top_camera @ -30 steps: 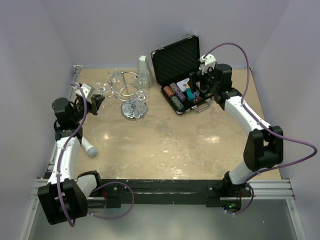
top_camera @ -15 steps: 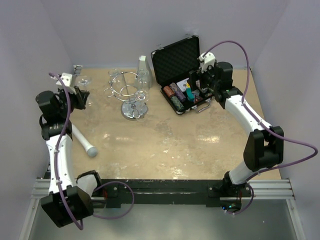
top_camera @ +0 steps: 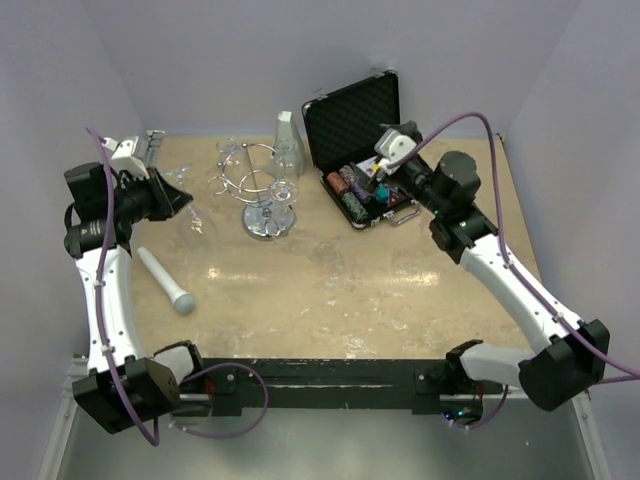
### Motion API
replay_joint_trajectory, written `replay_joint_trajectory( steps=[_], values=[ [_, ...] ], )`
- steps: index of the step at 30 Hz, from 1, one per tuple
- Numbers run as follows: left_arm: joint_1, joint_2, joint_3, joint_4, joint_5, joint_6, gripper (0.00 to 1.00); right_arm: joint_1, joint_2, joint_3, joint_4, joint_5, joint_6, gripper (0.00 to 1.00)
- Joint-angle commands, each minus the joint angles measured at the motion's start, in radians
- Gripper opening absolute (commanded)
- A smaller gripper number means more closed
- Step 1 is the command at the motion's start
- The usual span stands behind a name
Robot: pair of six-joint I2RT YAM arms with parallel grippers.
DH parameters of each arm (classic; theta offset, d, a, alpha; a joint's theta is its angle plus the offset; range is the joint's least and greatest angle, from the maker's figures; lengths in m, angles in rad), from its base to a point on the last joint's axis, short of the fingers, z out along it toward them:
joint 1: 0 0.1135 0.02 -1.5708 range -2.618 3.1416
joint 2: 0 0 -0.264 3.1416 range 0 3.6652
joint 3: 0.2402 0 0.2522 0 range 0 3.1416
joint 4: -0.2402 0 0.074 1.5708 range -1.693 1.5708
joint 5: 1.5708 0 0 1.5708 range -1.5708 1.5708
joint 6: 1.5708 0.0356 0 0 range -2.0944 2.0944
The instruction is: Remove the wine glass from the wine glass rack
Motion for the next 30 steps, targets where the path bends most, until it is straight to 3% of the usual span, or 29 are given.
replay_joint_trajectory(
  steps=[1, 5, 11, 17, 20, 26, 30],
  values=[
    [0.014, 0.04, 0.075, -0.223, 0.174, 0.039, 0.0, 0.169, -0.063, 0.001, -0.013, 0.081, -0.167, 0.98],
    [0.026, 0.052, 0.02, -0.328, 0.33, 0.12, 0.0, 0.304, -0.095, 0.055, -0.123, 0.202, -0.196, 0.98],
    [0.028, 0.074, -0.084, -0.375, 0.43, 0.133, 0.0, 0.363, -0.106, 0.069, -0.3, 0.154, -0.316, 0.98],
    [0.045, 0.0, -0.204, -0.256, 0.446, -0.046, 0.0, 0.397, -0.077, 0.066, -0.283, 0.156, -0.365, 0.98],
    [0.046, -0.011, -0.241, -0.227, 0.423, -0.112, 0.0, 0.421, -0.045, 0.061, -0.307, 0.104, -0.481, 0.98],
    [0.049, 0.083, -0.215, -0.36, 0.432, -0.022, 0.0, 0.538, -0.006, -0.049, -0.238, 0.073, -0.784, 0.98],
    [0.049, 0.14, -0.233, -0.391, 0.472, -0.017, 0.0, 0.614, 0.015, -0.101, -0.171, 0.061, -0.864, 0.99]
  ],
)
